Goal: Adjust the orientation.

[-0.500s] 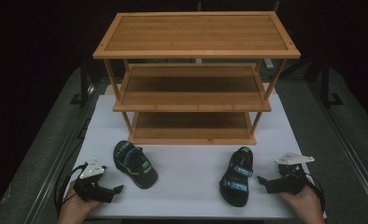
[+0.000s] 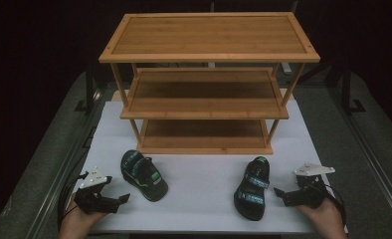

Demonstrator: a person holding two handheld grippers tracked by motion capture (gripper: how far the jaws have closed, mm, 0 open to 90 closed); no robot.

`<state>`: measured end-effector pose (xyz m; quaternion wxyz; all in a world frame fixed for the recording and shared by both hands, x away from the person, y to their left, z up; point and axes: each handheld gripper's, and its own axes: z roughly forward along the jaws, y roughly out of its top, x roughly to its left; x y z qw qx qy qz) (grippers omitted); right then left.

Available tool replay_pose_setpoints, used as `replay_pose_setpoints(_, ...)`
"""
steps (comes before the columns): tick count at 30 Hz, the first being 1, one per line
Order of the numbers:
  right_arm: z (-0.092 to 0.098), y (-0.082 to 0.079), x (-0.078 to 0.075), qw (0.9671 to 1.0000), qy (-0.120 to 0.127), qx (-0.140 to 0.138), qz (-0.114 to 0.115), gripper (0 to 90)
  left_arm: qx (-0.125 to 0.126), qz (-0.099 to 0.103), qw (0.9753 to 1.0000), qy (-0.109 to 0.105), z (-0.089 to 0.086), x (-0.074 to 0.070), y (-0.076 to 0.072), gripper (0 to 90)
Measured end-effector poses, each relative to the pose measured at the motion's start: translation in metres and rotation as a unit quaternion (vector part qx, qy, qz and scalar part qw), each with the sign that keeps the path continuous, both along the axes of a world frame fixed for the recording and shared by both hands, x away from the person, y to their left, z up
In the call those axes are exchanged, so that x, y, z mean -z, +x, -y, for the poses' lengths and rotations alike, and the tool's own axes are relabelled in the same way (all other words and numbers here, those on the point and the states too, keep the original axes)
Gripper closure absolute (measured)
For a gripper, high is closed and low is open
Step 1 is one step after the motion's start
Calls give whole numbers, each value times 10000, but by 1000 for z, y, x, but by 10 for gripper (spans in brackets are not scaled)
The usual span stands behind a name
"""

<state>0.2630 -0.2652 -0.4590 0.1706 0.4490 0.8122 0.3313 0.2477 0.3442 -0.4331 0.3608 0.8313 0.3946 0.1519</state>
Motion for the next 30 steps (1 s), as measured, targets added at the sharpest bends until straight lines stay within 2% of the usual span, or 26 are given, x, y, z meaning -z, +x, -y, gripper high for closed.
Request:
replay_pose_setpoints(1,0,0,0,10000,0,-2,0,0,-11,13,10000,-22,-1,-1,0,142)
replay_pose_setpoints(6,0,0,0,10000,3,2,-7,0,-71,-32,9999,-102,-4,-9,1,167)
replay_pose_setpoints(8,0,0,0,10000,4,-1,-6,0,-69,-48,9999,-145,-5,-13,2,230)
replay_pose_setpoints(10,0,0,0,10000,3,-1,-4,0,-81,-40,9998,-182,-4,-18,2,232)
replay_pose_setpoints(13,0,0,0,10000,5,0,-5,0,-16,5,9996,-275,-4,-32,2,313)
replay_pose_setpoints(18,0,0,0,10000,2,1,-7,0,-22,-6,9992,-389,-5,-42,3,376)
replay_pose_setpoints(23,0,0,0,10000,6,-5,-1,0,4,-32,9991,-428,-4,-50,7,418)
replay_pose_setpoints(30,0,0,0,10000,8,-5,-2,0,56,-125,9992,-388,7,-61,17,464)
